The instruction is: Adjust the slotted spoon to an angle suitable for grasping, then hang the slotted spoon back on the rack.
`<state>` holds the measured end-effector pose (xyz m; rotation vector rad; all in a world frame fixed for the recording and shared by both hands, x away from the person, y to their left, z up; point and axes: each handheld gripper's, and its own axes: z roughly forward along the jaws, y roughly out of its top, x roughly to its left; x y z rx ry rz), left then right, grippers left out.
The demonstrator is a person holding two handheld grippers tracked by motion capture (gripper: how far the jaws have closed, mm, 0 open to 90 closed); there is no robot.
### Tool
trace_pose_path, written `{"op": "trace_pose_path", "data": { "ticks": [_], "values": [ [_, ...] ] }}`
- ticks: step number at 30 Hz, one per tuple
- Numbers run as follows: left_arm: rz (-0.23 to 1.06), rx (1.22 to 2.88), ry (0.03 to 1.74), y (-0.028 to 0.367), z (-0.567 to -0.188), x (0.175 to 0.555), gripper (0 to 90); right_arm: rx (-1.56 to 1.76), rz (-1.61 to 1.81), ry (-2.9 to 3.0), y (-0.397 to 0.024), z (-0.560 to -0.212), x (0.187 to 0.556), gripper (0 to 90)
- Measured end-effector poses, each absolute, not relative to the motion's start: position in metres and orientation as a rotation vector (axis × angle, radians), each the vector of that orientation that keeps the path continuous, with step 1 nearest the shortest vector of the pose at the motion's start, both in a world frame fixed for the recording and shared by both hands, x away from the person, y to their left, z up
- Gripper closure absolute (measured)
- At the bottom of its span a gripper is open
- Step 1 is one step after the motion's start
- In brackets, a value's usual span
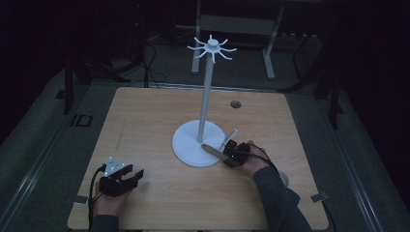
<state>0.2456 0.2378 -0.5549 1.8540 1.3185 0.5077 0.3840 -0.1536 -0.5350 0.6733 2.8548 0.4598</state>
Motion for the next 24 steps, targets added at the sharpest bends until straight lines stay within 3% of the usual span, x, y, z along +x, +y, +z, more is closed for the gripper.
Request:
{"op": "trace_pose_path", "data": {
  "ticks": [24],
  "values": [
    [0.508, 1.855, 1.32, 0.237, -0.555, 0.246, 48.4, 0.649, 0.649, 2.753, -0.172, -0.513, 0.367, 74.2]
  ]
}}
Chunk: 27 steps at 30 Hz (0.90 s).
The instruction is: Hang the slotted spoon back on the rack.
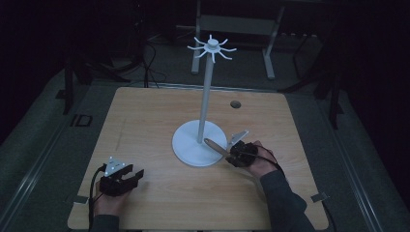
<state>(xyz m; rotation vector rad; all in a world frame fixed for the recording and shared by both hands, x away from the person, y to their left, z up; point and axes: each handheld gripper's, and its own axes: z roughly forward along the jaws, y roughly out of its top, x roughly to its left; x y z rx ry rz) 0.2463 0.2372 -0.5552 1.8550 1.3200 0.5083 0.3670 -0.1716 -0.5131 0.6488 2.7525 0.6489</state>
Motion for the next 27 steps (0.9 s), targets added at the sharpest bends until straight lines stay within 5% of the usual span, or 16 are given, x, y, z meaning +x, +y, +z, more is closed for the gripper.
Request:
{"op": "trace_pose_path", "data": {
  "ticks": [27],
  "values": [
    [0.511, 1.861, 1.316, 0.236, -0.555, 0.246, 48.4, 0.689, 0.876, 2.61, -0.183, -0.488, 0.361, 74.1]
  ]
}}
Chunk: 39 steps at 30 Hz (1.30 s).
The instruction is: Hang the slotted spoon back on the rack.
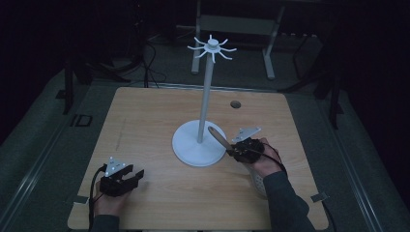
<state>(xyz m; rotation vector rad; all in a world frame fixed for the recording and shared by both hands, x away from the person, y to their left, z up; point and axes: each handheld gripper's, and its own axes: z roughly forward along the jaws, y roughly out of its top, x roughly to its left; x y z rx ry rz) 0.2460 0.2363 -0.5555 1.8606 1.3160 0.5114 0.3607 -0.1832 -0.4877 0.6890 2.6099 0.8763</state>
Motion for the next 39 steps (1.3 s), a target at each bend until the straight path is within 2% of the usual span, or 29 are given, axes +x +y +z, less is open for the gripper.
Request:
{"op": "trace_pose_path", "data": {
  "ticks": [39],
  "values": [
    [0.52, 1.85, 1.315, 0.237, -0.554, 0.246, 48.3, 0.718, 1.24, 2.303, -0.184, -0.439, 0.352, 74.2]
  ]
}}
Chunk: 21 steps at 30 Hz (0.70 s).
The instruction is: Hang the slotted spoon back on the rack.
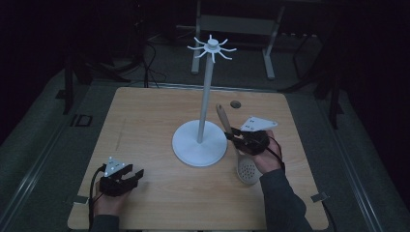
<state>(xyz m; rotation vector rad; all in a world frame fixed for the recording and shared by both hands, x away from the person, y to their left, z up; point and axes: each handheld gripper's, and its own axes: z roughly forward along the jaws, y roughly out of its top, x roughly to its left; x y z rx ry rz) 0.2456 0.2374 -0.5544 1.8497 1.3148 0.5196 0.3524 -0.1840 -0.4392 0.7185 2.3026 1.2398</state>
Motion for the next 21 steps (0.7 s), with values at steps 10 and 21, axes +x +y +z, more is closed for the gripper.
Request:
{"op": "trace_pose_path", "data": {
  "ticks": [10, 21],
  "values": [
    [0.519, 1.85, 1.314, 0.237, -0.554, 0.245, 48.2, 0.699, 1.287, 2.236, -0.181, -0.428, 0.35, 74.3],
    [0.514, 1.853, 1.316, 0.237, -0.555, 0.246, 48.2, 0.69, 1.32, 2.193, -0.176, -0.42, 0.35, 74.4]
  ]
}}
